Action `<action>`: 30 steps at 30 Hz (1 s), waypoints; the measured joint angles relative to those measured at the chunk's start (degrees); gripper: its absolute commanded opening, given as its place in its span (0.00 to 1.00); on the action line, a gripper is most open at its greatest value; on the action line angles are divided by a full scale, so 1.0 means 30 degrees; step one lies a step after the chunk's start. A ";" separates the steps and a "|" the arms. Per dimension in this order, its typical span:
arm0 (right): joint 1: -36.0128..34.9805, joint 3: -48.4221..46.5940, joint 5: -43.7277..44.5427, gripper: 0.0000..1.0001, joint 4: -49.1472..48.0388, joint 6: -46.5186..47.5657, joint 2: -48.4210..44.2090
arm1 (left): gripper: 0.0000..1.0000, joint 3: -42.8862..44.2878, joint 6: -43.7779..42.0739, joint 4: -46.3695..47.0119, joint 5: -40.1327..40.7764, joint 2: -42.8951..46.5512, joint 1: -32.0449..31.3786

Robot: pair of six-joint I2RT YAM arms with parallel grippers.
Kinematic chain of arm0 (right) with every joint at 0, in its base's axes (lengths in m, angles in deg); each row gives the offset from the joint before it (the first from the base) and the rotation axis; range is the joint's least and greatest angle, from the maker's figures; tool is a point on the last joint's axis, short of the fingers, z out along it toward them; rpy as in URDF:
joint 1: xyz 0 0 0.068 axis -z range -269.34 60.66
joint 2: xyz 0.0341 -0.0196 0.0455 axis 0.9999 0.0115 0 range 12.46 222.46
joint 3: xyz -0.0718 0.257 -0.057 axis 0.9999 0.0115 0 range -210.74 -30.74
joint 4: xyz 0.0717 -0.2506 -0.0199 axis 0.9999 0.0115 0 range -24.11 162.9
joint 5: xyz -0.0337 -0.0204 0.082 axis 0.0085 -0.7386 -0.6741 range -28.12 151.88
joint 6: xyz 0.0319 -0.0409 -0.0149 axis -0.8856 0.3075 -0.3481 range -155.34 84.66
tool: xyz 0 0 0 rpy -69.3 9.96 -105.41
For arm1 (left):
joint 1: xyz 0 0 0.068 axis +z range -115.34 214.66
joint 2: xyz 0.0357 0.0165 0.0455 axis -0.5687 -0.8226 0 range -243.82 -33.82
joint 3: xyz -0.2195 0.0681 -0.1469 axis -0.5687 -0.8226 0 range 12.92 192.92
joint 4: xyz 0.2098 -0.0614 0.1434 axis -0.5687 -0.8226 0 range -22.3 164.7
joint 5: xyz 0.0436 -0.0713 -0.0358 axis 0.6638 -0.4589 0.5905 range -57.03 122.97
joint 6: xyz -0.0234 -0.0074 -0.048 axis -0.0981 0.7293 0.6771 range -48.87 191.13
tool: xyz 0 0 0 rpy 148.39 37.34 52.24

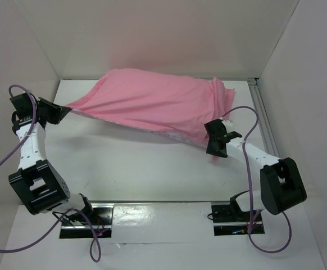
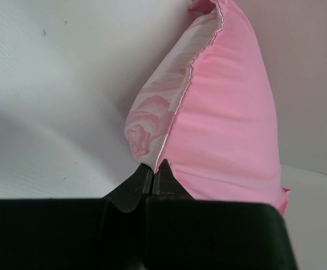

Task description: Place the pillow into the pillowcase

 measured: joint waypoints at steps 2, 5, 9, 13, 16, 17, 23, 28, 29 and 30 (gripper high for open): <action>-0.0022 0.0000 0.0809 0.25 -0.0627 -0.0015 -0.0284 | 0.00 0.0000 0.0000 -0.0015 -0.0022 0.0000 0.0007; -0.0058 -0.0124 0.1341 0.00 -0.1231 0.0095 -0.0714 | 0.00 0.0000 0.0000 -0.0138 -0.0095 0.0000 0.0007; -0.0087 -0.1290 0.1719 0.00 -0.0911 0.0430 -0.1137 | 0.00 0.0321 0.0036 -0.0532 -0.0233 -0.0015 0.0051; 0.0124 -0.4284 0.1770 0.00 0.0597 0.1443 -0.2936 | 0.00 0.2382 0.0408 -0.1872 -0.0678 -0.0036 0.0058; 0.0648 -0.8204 0.1931 0.00 0.1515 0.2266 -0.4109 | 0.00 0.5144 0.0991 -0.2637 -0.1464 0.0007 0.0357; 0.0780 -0.9617 0.2033 0.00 0.1617 0.2492 -0.4313 | 0.00 0.5960 0.1290 -0.2696 -0.1836 0.0058 0.0568; 0.0678 -1.7340 0.2135 0.00 0.2645 0.4014 -0.4699 | 0.00 0.9879 0.3497 -0.3235 -0.4925 0.1749 0.3351; 0.0670 -1.9671 0.2849 0.00 0.3031 0.5027 -0.5042 | 0.00 1.1125 0.4175 -0.2871 -0.6368 0.3031 0.4342; 0.0685 -1.9679 0.3082 0.00 0.3067 0.5173 -0.5049 | 0.00 1.1009 0.4233 -0.2805 -0.6528 0.3162 0.4350; 0.0707 -1.9642 0.3257 0.00 0.3147 0.5311 -0.4998 | 0.00 1.0856 0.4269 -0.2790 -0.6652 0.3249 0.4350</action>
